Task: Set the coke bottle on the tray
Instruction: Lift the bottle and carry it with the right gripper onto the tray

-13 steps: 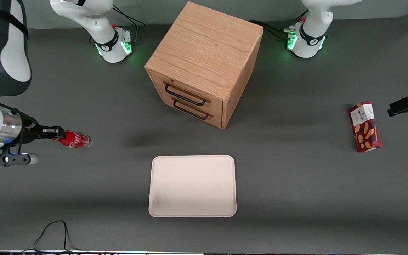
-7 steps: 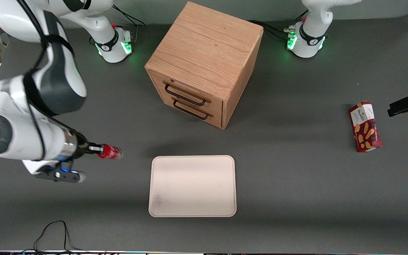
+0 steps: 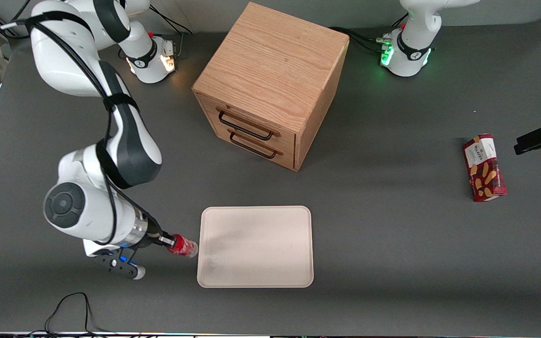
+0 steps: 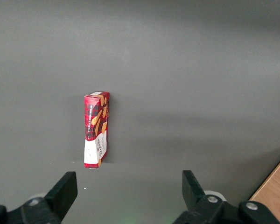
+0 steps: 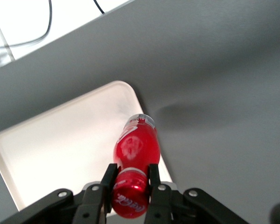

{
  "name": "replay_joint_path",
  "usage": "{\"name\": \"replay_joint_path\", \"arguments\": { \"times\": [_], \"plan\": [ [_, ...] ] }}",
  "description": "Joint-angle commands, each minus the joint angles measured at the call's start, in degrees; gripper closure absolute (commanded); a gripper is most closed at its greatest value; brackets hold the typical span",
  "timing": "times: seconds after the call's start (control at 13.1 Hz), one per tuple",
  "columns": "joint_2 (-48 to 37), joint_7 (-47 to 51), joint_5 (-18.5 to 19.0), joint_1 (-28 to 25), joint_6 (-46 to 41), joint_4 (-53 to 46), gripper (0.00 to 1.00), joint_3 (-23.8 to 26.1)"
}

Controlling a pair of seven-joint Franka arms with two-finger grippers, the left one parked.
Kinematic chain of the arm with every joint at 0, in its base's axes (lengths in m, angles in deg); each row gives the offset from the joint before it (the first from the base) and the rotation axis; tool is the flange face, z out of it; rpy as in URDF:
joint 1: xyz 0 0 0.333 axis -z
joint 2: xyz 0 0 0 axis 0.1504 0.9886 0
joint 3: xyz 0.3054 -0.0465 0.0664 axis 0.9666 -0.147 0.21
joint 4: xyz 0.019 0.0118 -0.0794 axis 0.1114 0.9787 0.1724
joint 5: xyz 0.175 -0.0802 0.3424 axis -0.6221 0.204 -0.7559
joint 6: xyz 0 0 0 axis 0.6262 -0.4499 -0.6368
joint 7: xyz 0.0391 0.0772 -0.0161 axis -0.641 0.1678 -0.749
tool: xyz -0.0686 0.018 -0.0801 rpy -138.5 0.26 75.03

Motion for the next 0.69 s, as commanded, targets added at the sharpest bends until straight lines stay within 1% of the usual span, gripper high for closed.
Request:
{"name": "replay_joint_path", "arguments": {
  "times": [0.0,0.23,0.61],
  "plan": [
    [3.87,7.54,-0.1,-1.28,5.42,-3.68,1.0,-0.16],
    [5.9,10.2,-0.01,-1.81,9.83,-3.6,1.0,-0.16],
    [6.87,10.29,0.34,-3.39,10.98,-3.07,1.0,-0.6]
  ]
}}
